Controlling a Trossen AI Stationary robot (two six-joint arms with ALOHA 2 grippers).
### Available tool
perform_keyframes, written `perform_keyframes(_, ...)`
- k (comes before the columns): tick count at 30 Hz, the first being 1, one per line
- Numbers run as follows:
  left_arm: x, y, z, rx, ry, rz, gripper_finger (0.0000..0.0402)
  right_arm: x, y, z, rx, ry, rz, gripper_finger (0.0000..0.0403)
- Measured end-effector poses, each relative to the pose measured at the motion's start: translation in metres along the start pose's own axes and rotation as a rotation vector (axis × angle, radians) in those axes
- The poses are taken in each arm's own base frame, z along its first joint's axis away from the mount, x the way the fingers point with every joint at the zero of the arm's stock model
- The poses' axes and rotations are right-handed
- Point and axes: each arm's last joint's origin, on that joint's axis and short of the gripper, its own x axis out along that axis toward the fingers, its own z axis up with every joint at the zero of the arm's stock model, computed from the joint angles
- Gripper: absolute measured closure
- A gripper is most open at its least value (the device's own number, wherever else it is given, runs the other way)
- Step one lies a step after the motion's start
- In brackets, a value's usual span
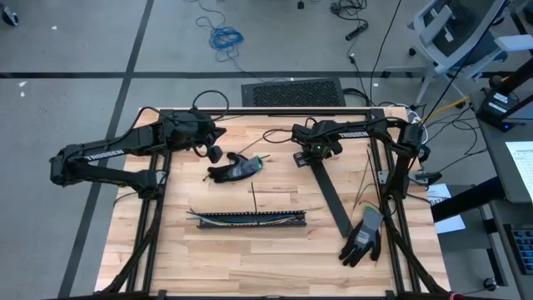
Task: Ziptie cables
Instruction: Close the black cable duct lid
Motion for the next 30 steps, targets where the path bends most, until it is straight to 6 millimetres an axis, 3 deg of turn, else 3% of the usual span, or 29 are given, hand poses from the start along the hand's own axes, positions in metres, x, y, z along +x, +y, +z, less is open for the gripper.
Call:
perform_keyframes(11,0.000,0.000,-0.003,0.009,0.035,0.000,0.0401,-0.013,0.008,0.007,-0.039,0.009,0.038,0.0203)
perform_keyframes(30,0.000,0.000,-0.005,0.013,0.054,-0.004,0.0401,-0.023,0.007,0.005,-0.067,0.065,0.039,0.0228)
